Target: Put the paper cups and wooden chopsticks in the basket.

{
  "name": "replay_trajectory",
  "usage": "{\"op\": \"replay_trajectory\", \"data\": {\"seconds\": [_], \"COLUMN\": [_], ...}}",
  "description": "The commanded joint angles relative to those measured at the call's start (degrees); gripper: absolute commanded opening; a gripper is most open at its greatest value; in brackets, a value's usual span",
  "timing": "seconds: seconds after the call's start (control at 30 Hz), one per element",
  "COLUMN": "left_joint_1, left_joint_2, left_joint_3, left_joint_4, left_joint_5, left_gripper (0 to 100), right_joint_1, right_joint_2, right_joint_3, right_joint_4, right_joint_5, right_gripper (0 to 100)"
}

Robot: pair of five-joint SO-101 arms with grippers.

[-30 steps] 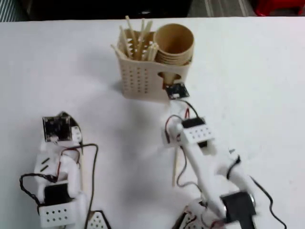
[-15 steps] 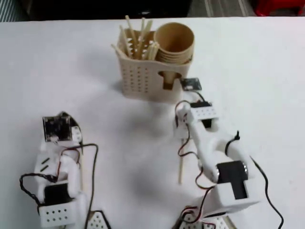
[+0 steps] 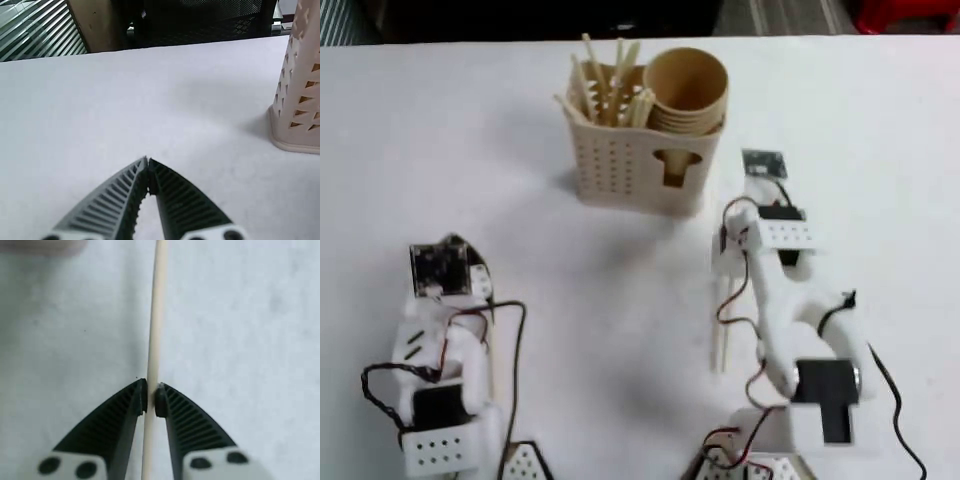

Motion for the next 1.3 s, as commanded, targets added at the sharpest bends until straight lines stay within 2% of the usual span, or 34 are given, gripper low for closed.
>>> {"op": "replay_trajectory", "data": {"seconds": [0.0, 0.4, 0.53, 0.73, 0.87, 1.27], "left_joint_1": [-0.48, -0.48, -0.48, -0.48, -0.48, -0.48], "left_joint_2": [-0.92, -0.92, -0.92, -0.92, -0.92, -0.92], "left_joint_3": [-0.26, -0.26, -0.26, -0.26, -0.26, -0.26], "left_joint_4": [-0.26, -0.26, -0.26, -0.26, -0.26, -0.35], "left_joint_5": [-0.53, -0.53, -0.53, -0.53, -0.53, -0.53], "left_gripper": [2, 2, 2, 2, 2, 2], "right_joint_1": [0.66, 0.13, -2.51, -10.33, -13.58, -21.58], "right_joint_2": [-8.31, -28.62, -33.10, -36.18, -36.18, -35.30], "right_joint_3": [-4.40, -12.84, -15.38, -21.71, -24.53, -22.68], "right_joint_4": [3.82, 6.20, 6.11, 5.49, -1.10, -29.14], "right_joint_5": [-0.09, -0.53, -0.53, -1.14, -4.75, -4.92], "right_gripper": [1.8, 1.8, 1.8, 1.8, 1.8, 1.8]}}
